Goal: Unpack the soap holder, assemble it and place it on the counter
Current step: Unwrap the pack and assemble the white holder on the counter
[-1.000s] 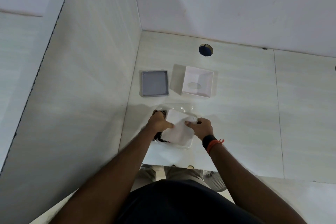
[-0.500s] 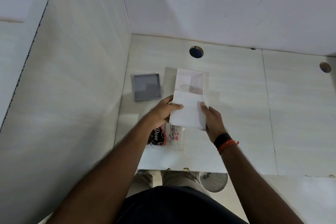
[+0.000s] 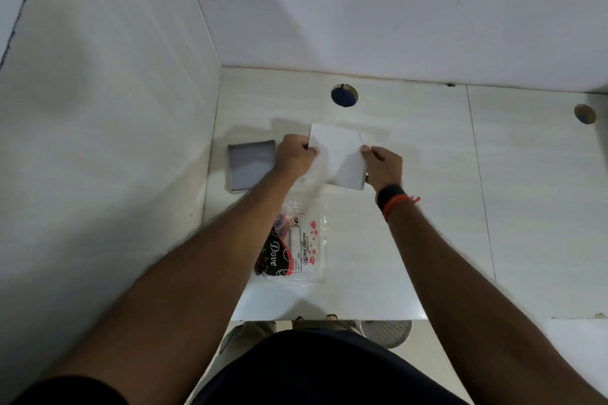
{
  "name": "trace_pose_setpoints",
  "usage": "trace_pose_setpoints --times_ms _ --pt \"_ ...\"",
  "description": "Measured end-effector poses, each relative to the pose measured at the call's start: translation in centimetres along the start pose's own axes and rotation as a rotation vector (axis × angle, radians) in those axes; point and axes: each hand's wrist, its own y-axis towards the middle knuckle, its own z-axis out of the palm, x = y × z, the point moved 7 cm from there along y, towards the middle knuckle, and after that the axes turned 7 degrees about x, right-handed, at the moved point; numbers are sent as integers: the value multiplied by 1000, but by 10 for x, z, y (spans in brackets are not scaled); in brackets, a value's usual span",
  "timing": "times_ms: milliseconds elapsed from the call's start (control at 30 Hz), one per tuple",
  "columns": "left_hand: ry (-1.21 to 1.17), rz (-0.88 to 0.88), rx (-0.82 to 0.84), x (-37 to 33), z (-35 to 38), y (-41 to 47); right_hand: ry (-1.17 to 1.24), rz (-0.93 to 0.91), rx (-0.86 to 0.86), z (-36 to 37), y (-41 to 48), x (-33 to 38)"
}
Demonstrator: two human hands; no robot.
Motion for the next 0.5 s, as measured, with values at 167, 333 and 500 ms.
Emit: trace_pose_setpoints --times_ms 167,333,500 --pt "146 34 -133 -11 0 -3 -101 -42 -81 -1 0 2" --pt "97 69 -169 -11 -1 -5 -124 -52 -87 -4 10 -2" --pt "286 219 -183 -19 -3 -11 -188 -55 -41 0 12 2"
